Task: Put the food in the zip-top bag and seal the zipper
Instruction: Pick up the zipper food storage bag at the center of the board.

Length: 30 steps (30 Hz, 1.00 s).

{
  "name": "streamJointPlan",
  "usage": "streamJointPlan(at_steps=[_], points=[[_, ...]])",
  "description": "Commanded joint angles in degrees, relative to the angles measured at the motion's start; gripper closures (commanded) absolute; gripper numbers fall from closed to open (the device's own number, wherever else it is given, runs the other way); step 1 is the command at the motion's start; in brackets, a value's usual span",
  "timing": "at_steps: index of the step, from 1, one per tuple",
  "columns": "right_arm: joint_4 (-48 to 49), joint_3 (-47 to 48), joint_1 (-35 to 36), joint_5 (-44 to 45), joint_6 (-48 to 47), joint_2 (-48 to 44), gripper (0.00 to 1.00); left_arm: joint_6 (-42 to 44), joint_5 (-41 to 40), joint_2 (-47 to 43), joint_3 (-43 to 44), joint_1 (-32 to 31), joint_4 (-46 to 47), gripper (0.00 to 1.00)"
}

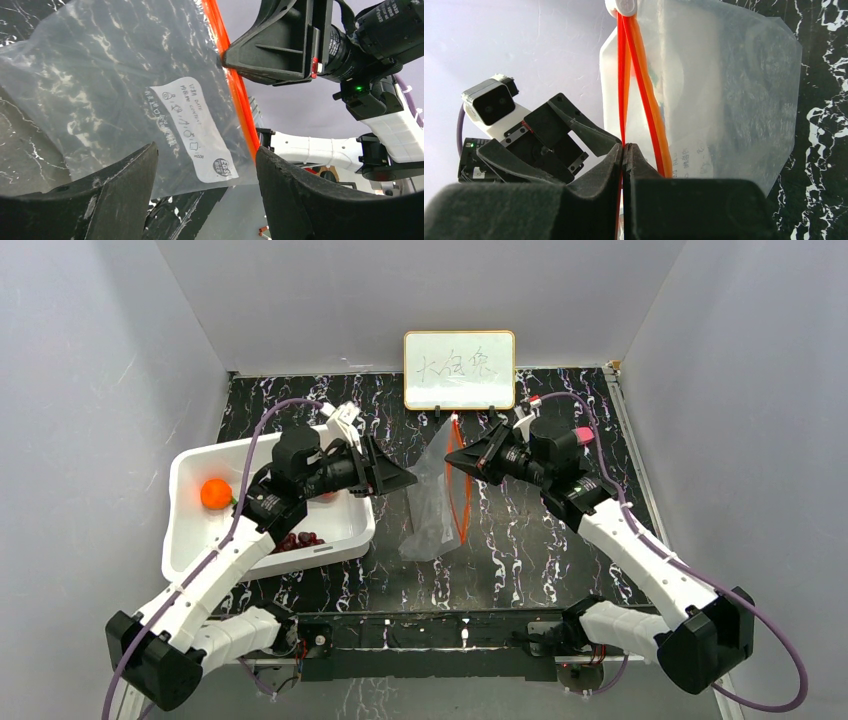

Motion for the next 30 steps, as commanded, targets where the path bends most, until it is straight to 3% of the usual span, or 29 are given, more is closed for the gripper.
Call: streamJointPlan(at_steps=[1, 18, 24, 30], points=[[6.35, 2.87, 1.98, 1.51, 1.71, 0.65, 1.00, -1.34, -0.14, 0.68, 1.40, -2.48, 4.34, 0.30], [8.62, 5.15, 9.00, 6.81, 2.70, 4.77, 1.00, -2.72, -2.08, 5.87, 0.86, -6.86, 7.36, 0.31], [7.46, 5.36, 10.30, 9.09, 1.91, 4.77, 1.00, -2.28, -2.65, 5.75, 0.39, -7.14, 7.56, 0.49], [6.54, 4.70, 10.61, 10.34, 1.38, 4.05, 1.00, -1.85, -3.19, 5.73, 0.19, -7.23, 7.31, 0.87]])
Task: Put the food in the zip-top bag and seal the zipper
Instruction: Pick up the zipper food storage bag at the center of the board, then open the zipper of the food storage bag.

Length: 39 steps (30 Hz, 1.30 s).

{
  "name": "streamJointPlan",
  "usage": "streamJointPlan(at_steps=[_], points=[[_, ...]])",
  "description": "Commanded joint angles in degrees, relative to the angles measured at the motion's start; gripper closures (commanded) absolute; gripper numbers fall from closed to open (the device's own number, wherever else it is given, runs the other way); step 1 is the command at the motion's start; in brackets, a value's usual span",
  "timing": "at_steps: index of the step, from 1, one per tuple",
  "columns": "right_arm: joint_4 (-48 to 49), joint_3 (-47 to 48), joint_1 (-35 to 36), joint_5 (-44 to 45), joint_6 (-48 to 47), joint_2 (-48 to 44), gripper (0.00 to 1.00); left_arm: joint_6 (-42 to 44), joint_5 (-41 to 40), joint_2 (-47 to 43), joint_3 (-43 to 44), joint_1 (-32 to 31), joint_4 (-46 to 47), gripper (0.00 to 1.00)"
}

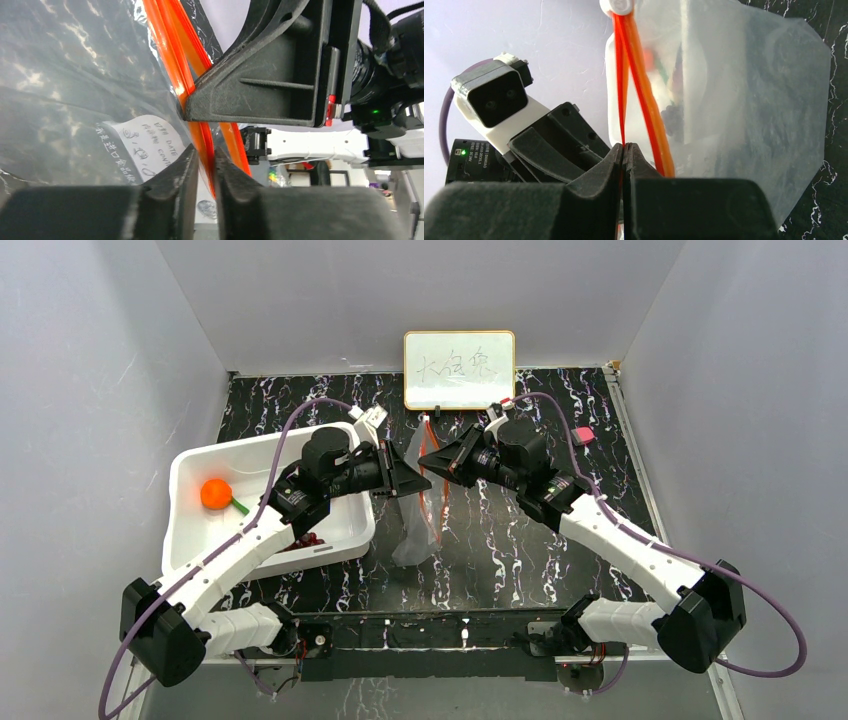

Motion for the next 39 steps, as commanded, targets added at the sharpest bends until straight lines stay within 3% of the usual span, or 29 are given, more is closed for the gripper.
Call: streamJointPlan(at_steps=[1, 4, 14, 16, 22, 30, 39], points=[[1.60, 2.37, 0.37, 2.24, -1.42, -1.27, 1.00, 0.89, -0.58, -0.83, 0.23, -0.36, 0.72, 0.92], [-0.58, 3.39, 0.38, 2.87, -3.78, -1.54, 1.00, 1.30, -0.89, -1.12, 0.29, -0.36, -0.02, 1.00], [-21.23, 15.97, 0.41, 10.76, -16.91, -2.98, 0.55, 2.43, -2.30, -2.56, 0.58, -0.49, -1.08, 1.00], [-25.09, 18.10, 0.43, 12.61, -18.92, -2.62, 0.51, 2.41, -2.12, -2.41, 0.48, -0.45, -1.02, 1.00], [-30.99, 21.14, 0.40, 13.74, -21.69, -0.40, 0.50, 2.79, -2.02, -2.25, 0.93, -0.48, -1.32, 1.00], [-30.29, 21.54, 0.86, 9.07, -23.94, 3.32, 0.49, 2.85, -2.19, -2.04, 1.57, -0.47, -2.02, 1.00], [-31.51, 21.54, 1.41, 10.35, -25.45, 6.57, 0.52, 2.66, -2.30, -2.07, 1.47, -0.45, -2.01, 1.00]])
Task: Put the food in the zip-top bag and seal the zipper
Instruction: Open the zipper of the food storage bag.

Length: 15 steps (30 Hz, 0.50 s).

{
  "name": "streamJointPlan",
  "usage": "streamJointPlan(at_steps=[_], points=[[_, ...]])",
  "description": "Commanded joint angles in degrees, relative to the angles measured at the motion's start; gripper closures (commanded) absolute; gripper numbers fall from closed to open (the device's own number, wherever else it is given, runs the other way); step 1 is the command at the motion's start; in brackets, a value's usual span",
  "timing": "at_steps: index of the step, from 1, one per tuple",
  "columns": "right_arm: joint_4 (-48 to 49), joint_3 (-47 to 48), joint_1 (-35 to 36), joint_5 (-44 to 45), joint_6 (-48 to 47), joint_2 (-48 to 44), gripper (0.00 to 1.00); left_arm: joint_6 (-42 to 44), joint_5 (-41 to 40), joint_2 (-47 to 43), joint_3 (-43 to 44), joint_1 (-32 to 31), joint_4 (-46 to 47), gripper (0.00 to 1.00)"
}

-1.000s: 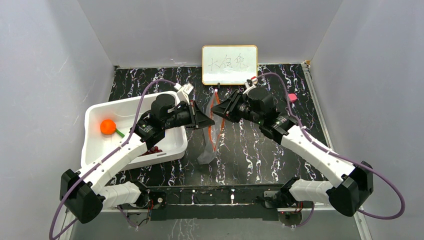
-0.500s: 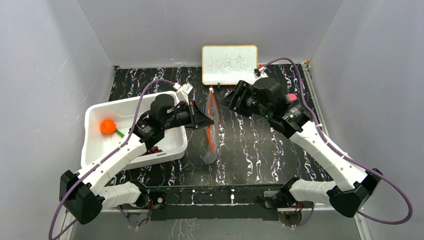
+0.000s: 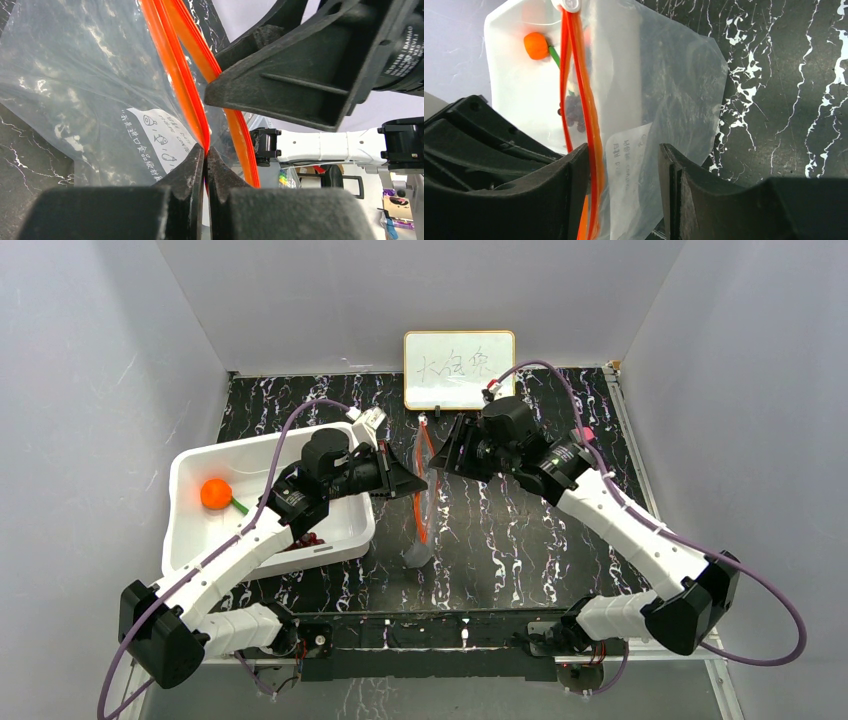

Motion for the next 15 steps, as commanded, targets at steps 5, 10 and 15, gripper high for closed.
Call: streamJointPlan(at_steps=[5, 10, 15], points=[[-4.03, 3.70, 0.54, 6.77, -4.61, 2.41, 0.74, 0.31, -1.28, -1.64, 2.72, -0.33, -2.25, 1.00], [-14.57, 9.62, 0.42, 28.62, -7.61, 0.70, 0.99, -1.77, -8.98, -3.66, 6.13, -0.34, -10.83, 1.00], [-15.41, 8.38, 0.44, 33.70, -6.30, -3.02, 1.00, -0.98, -12.54, -4.26, 6.39, -0.34, -13.83, 1.00]])
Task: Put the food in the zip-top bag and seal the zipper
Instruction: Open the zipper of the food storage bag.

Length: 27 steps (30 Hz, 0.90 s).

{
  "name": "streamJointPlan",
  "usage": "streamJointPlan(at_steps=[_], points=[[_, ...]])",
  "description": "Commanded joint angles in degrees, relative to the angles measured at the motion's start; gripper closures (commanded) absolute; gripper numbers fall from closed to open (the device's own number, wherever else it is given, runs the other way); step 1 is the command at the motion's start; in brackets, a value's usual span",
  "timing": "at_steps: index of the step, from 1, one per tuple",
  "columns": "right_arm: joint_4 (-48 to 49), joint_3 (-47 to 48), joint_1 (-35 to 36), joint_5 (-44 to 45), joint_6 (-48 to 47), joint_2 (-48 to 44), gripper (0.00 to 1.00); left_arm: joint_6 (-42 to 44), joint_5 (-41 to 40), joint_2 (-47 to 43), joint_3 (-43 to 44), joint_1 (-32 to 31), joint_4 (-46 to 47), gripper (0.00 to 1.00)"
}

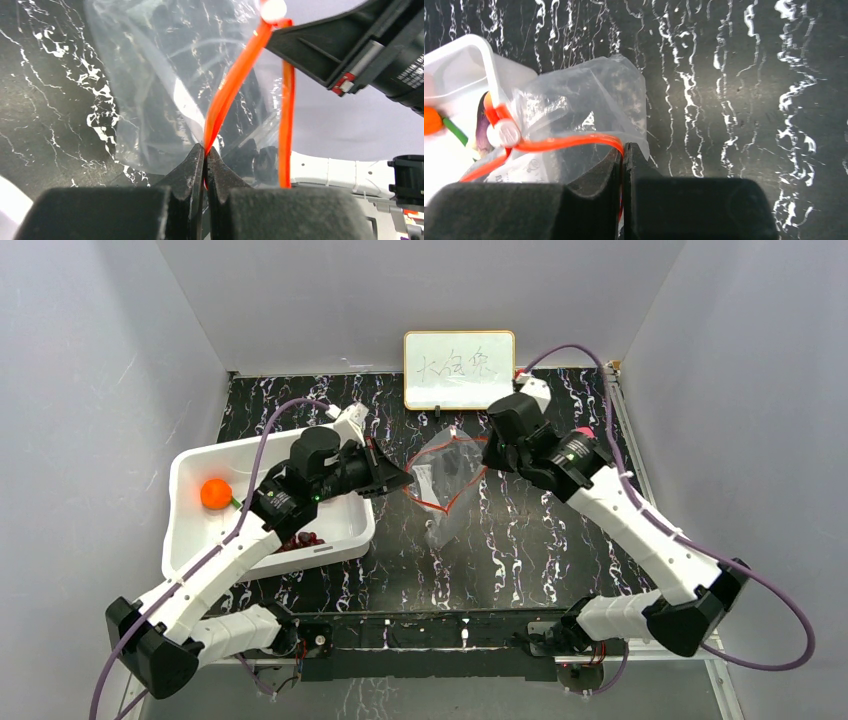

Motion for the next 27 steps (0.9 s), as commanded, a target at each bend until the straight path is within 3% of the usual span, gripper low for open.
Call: streamJointPlan(at_steps=[1, 5, 10, 16, 27], points=[[-1.18, 0.86, -0.08, 7.55, -0.14, -5.11, 1.00, 0.46, -3.64, -0.99, 2.94, -0.35, -5.06, 1.00], [5.01, -1.92, -0.04, -1.36, -0.09, -8.45, 1.00, 0.08, 2.03, 1.40, 3.36, -0.34, -1.55, 1.00], [2.81, -0.42, -0.04, -0.51, -0.27, -7.24, 1.00, 2.68, 5.00, 3.07, 5.02, -0.34, 1.69, 0.64], [5.71, -0.14, 0.19, -3.04, 2.60, -6.65, 1.00, 7.41, 5.86, 4.27, 8.40, -0.49, 3.22, 0.36], [8.74, 0.70, 1.33, -3.66, 4.84, -2.15, 1.00, 13.04, 8.53, 9.69, 13.02, -0.76, 2.21, 0.18]])
